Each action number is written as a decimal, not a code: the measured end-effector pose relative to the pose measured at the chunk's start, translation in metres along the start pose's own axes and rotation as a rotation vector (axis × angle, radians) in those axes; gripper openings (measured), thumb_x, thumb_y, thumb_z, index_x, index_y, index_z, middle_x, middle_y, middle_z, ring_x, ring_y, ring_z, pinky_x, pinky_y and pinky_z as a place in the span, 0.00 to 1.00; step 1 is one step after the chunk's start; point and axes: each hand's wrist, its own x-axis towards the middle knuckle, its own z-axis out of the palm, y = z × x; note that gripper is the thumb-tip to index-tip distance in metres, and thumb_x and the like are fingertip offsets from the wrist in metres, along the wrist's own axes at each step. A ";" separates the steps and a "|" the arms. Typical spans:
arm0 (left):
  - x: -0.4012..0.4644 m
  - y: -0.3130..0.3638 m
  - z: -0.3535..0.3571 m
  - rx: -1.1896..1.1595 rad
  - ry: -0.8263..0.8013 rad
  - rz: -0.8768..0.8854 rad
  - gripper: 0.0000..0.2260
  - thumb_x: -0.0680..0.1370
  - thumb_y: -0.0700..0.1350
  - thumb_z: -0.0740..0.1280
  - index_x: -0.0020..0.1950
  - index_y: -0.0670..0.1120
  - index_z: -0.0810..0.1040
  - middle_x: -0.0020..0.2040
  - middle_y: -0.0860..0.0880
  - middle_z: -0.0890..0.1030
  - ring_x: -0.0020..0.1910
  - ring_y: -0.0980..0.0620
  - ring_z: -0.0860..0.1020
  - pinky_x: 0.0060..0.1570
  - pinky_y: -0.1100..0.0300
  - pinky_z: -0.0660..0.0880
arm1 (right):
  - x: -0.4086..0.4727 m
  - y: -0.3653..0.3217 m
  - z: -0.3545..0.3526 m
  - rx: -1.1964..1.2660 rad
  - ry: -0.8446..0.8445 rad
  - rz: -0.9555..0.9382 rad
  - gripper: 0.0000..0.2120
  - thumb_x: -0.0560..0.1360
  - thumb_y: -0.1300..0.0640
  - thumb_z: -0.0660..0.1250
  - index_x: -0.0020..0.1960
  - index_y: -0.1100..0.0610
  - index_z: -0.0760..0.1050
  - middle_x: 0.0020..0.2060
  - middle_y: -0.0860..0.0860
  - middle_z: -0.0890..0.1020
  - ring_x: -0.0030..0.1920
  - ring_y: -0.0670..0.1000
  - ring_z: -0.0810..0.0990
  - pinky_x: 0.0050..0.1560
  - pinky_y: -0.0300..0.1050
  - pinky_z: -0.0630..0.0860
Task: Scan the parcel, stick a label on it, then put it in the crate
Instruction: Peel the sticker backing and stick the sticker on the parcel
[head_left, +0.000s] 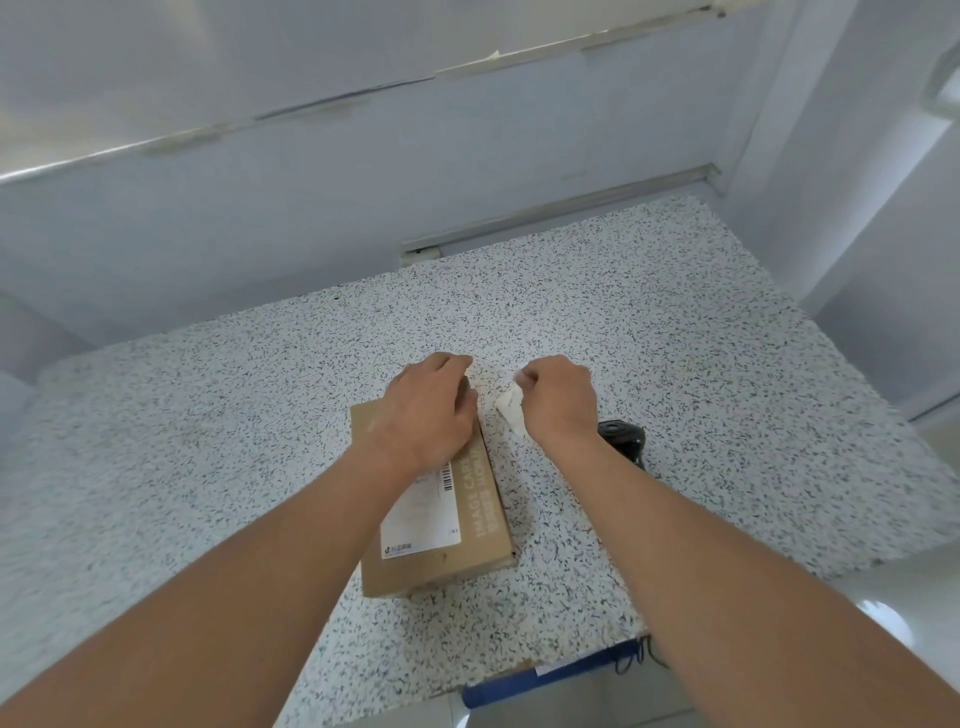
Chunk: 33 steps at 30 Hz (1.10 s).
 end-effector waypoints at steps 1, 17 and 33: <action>-0.001 0.001 -0.003 0.003 0.007 0.012 0.21 0.83 0.49 0.59 0.75 0.47 0.71 0.72 0.48 0.74 0.68 0.44 0.74 0.69 0.48 0.71 | -0.002 -0.002 -0.005 0.087 0.045 -0.007 0.17 0.82 0.59 0.69 0.34 0.55 0.79 0.30 0.44 0.78 0.30 0.46 0.75 0.30 0.39 0.68; -0.048 0.060 -0.101 -0.555 0.198 -0.160 0.05 0.79 0.48 0.72 0.51 0.52 0.88 0.39 0.60 0.84 0.38 0.64 0.80 0.39 0.69 0.71 | -0.074 -0.074 -0.113 0.775 -0.123 0.018 0.03 0.74 0.59 0.78 0.44 0.51 0.87 0.37 0.48 0.88 0.38 0.49 0.88 0.47 0.48 0.86; -0.087 0.107 -0.194 -1.128 0.298 -0.182 0.04 0.77 0.41 0.74 0.49 0.42 0.88 0.42 0.43 0.88 0.45 0.46 0.88 0.50 0.53 0.84 | -0.106 -0.120 -0.198 0.902 -0.175 -0.233 0.11 0.75 0.67 0.75 0.51 0.52 0.87 0.44 0.49 0.89 0.47 0.48 0.88 0.52 0.43 0.84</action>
